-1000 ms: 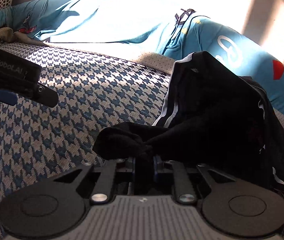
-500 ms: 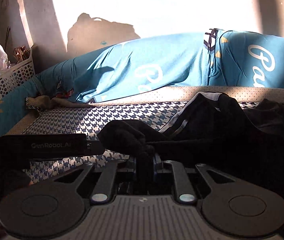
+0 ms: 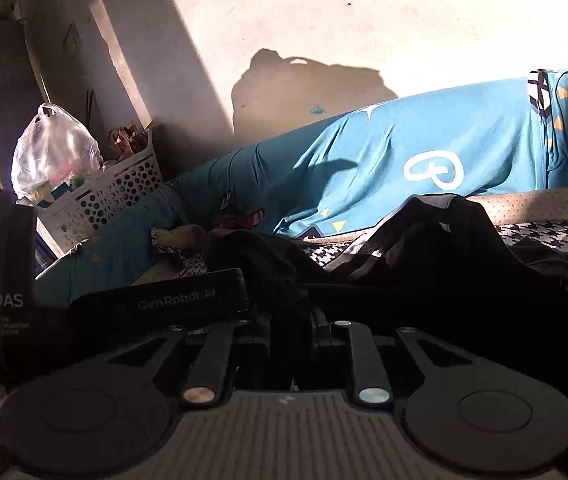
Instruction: Fold clothes
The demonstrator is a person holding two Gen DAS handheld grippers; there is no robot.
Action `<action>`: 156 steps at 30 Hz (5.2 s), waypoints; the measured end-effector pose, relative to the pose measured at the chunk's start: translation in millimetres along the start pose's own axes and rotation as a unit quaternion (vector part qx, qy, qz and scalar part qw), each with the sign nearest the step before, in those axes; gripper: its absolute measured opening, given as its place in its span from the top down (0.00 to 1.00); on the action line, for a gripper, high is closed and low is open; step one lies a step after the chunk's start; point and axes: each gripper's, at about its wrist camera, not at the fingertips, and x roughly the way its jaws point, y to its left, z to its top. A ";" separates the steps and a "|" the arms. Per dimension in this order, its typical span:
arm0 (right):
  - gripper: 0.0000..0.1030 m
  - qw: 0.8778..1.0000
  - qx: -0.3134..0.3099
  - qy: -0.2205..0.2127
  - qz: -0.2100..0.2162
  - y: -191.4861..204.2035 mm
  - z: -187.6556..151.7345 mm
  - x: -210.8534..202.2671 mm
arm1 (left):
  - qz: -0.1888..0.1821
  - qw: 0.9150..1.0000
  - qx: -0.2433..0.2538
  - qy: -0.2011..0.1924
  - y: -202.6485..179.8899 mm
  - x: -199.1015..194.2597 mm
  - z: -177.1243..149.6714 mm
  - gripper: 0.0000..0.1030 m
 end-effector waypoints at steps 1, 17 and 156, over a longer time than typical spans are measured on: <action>0.79 1.000 -0.008 0.007 -0.003 1.4 -1.7 2.3 | 0.007 1.000 -0.003 -0.002 2.6 -0.2 1.0 0.00; 0.71 0.991 -0.039 0.036 -0.124 -52.7 -4.0 -37.7 | -0.011 1.000 0.028 -0.005 -26.6 -2.0 -5.5 0.00; 0.86 0.879 0.117 -0.057 -0.459 -228.1 20.2 -85.6 | -0.047 0.990 0.127 0.037 -122.7 44.4 -37.2 0.00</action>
